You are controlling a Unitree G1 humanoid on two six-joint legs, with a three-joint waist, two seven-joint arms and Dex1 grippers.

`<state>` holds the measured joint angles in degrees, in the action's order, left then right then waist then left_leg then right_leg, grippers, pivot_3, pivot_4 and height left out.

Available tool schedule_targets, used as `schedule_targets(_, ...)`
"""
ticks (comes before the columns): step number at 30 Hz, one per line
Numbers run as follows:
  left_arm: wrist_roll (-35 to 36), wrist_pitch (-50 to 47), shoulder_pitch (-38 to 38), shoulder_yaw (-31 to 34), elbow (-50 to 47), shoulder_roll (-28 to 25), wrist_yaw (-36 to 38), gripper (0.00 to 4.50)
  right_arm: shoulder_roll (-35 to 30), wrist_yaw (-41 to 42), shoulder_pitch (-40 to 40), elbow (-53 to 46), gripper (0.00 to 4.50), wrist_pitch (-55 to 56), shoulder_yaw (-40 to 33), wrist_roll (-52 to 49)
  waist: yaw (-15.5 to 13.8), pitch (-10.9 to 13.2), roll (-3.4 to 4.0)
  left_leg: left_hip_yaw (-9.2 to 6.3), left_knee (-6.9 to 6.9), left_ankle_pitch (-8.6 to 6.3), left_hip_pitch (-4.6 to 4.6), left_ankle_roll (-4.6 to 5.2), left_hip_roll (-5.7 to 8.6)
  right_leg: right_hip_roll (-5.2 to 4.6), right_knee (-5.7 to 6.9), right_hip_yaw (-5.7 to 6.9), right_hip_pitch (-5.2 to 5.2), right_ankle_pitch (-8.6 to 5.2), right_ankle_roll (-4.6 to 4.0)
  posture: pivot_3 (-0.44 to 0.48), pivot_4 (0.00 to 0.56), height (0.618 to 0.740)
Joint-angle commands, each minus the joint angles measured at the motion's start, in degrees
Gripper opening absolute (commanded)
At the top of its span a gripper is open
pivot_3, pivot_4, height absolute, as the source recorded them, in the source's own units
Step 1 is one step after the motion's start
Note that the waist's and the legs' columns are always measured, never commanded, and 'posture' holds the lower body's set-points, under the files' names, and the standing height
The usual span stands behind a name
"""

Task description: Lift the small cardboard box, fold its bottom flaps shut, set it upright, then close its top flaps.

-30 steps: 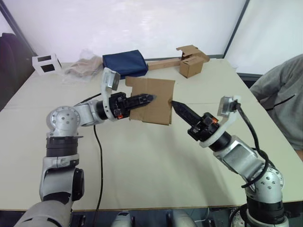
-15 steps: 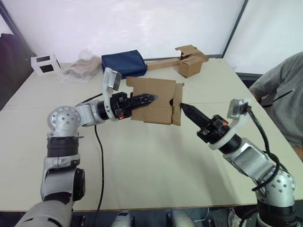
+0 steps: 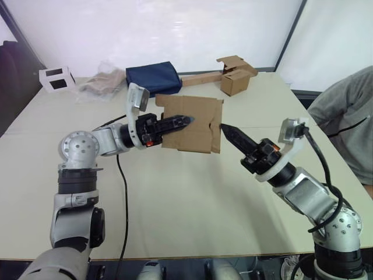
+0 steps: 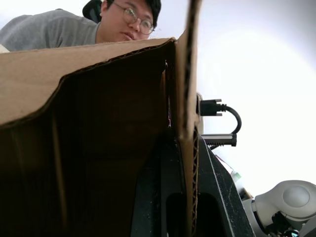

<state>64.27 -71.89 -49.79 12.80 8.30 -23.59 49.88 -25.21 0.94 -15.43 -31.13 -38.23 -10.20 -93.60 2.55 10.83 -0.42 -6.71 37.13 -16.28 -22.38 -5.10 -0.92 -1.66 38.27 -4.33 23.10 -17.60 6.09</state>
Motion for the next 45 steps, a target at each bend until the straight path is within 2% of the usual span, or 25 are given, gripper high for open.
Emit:
schedule_targets(1, 1.31, 0.83, -1.33, 0.94, -1.47, 0.23, 0.36, 0.00, 1.00, -1.29, -1.95, -1.80, 0.04, 1.02, 1.12, -2.07, 0.01, 0.00, 0.00, 0.00, 0.00, 0.00, 0.00, 0.00, 0.00, 0.00, 0.00, 0.00, 0.00, 0.00, 0.00, 0.000, 0.150, 0.740)
schedule_targets(11, 1.84, 0.94, -2.17, 1.83, -0.52, 1.56, -0.72, 0.00, 2.86, -2.51, -4.01, -2.81, 0.04, 0.97, 5.68, 0.71, 0.02, 0.00, 0.00, 0.00, 0.00, 0.00, 0.00, 0.00, 0.00, 0.00, 0.00, 0.00, 0.00, 0.00, 0.00, 0.000, 0.150, 0.740)
schedule_targets(22, 2.01, 0.89, -1.71, 2.77, -0.74, 1.63, -1.51, 0.00, 2.60, -2.51, -0.56, -2.84, 0.04, 4.46, 0.14, -4.68, 0.01, 0.00, 0.00, 0.00, 0.00, 0.00, 0.00, 0.00, 0.00, -0.01, 0.01, 0.00, 0.00, 0.00, 0.00, 0.000, 0.150, 0.740)
schedule_targets(26, 1.97, 1.03, -1.77, 2.86, -0.65, 1.68, -1.51, 0.00, 2.32, -2.37, -0.28, -2.70, 1.04, 4.51, 0.31, -4.62, 0.03, 0.00, 0.00, 0.00, 0.00, 0.00, 0.00, 0.00, 0.00, 0.00, 0.00, 0.00, 0.00, 0.00, 0.00, 0.000, 0.150, 0.740)
schedule_targets(30, 1.94, 1.23, -1.82, 3.01, -0.57, 1.72, -1.65, 0.00, 2.00, -2.40, -0.16, -2.62, 2.76, 4.38, 0.42, -4.00, 0.02, 0.00, 0.00, 0.00, 0.00, 0.00, 0.00, 0.00, 0.00, 0.00, 0.00, 0.00, 0.00, 0.00, 0.00, 0.000, 0.150, 0.740)
schedule_targets(32, 1.96, 1.31, -1.91, 3.16, -0.48, 1.73, -1.80, 0.00, 1.86, -2.08, 0.45, -2.41, 3.44, 4.30, 0.40, -3.24, 0.02, 0.00, 0.00, 0.00, 0.00, 0.00, 0.00, 0.00, 0.00, 0.00, 0.00, 0.00, 0.00, 0.00, 0.00, 0.000, 0.150, 0.740)
schedule_targets(35, 1.93, 1.47, -2.02, 3.37, -0.35, 1.66, -1.92, 0.00, 2.28, -2.46, 1.95, -1.42, 2.88, 4.87, 0.04, -1.68, -0.06, 0.00, 0.00, 0.00, 0.00, 0.00, 0.00, 0.00, 0.00, 0.00, 0.00, 0.00, 0.00, 0.00, 0.00, 0.000, 0.150, 0.740)
schedule_targets(42, 1.81, 1.73, -2.35, 3.47, 0.09, 1.51, -2.09, 0.00, 2.36, -0.27, 3.36, -3.01, 0.03, 5.06, 0.45, -0.15, 0.01, 0.00, 0.00, 0.00, 0.00, 0.00, 0.00, 0.00, 0.00, 0.00, 0.00, 0.00, 0.00, 0.00, 0.00, 0.000, 0.150, 0.740)
schedule_targets(45, 1.67, 1.83, -2.61, 3.39, 0.41, 1.49, -2.03, 0.00, 2.25, 0.00, 3.29, -3.22, 0.03, 4.79, 1.06, 0.94, 0.00, 0.00, 0.00, 0.00, 0.00, 0.00, 0.00, 0.00, 0.00, 0.00, 0.00, 0.00, 0.00, 0.00, 0.00, 0.000, 0.150, 0.740)
